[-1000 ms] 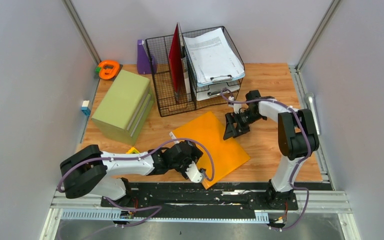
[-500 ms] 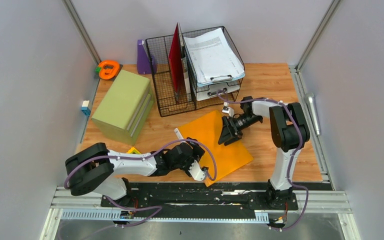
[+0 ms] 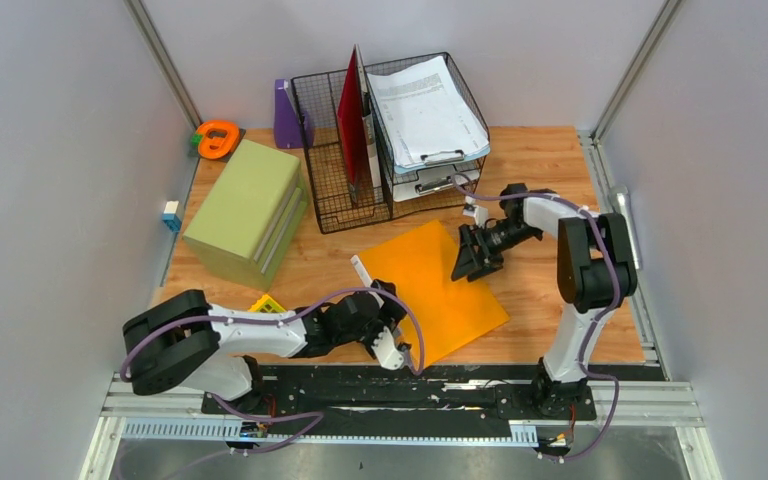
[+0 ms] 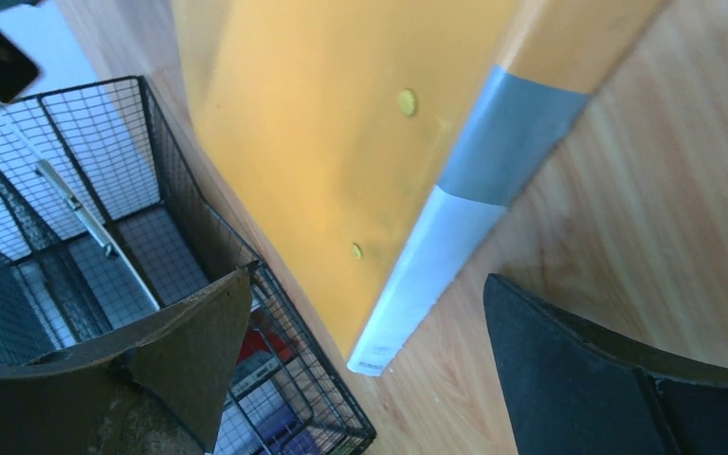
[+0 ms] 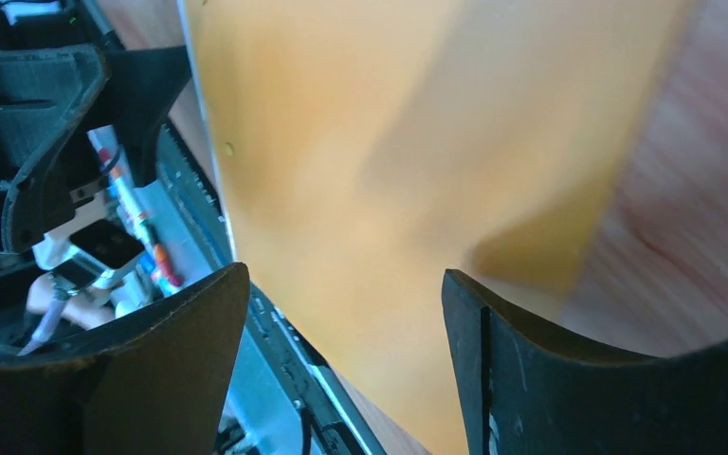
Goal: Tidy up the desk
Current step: Pick up the folder from the corner of the board.
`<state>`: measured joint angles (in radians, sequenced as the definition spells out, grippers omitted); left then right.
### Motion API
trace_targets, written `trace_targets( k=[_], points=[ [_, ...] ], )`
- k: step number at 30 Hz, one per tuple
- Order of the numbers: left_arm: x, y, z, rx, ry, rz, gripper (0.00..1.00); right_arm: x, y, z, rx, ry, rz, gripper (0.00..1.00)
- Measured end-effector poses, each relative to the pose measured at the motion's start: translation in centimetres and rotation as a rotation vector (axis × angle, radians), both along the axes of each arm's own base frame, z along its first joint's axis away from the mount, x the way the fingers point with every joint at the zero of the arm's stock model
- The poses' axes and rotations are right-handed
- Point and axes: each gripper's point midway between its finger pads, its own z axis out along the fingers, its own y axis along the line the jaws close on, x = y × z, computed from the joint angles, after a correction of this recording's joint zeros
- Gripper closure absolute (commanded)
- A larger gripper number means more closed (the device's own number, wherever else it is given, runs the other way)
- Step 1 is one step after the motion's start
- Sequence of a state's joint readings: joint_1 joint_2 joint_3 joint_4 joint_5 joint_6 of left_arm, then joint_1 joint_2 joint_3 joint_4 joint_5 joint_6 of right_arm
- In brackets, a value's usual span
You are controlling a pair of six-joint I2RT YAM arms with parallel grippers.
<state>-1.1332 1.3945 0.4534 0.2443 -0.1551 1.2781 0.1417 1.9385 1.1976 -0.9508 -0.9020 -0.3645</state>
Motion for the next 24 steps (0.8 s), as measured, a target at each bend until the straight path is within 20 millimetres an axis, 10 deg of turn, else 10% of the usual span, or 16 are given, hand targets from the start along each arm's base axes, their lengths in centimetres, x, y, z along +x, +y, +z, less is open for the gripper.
trace_targets(
  k=[10, 24],
  points=[
    [-3.5, 0.1, -0.3, 0.045, 0.079, -0.156, 0.0, 2.7, -4.8, -0.2, -0.201, -0.115, -0.096, 0.25],
    [-5.9, -5.5, -0.2, -0.055, 0.029, -0.444, 0.01, 2.3, -3.8, -1.2, -0.134, 0.038, -0.135, 0.28]
  ],
)
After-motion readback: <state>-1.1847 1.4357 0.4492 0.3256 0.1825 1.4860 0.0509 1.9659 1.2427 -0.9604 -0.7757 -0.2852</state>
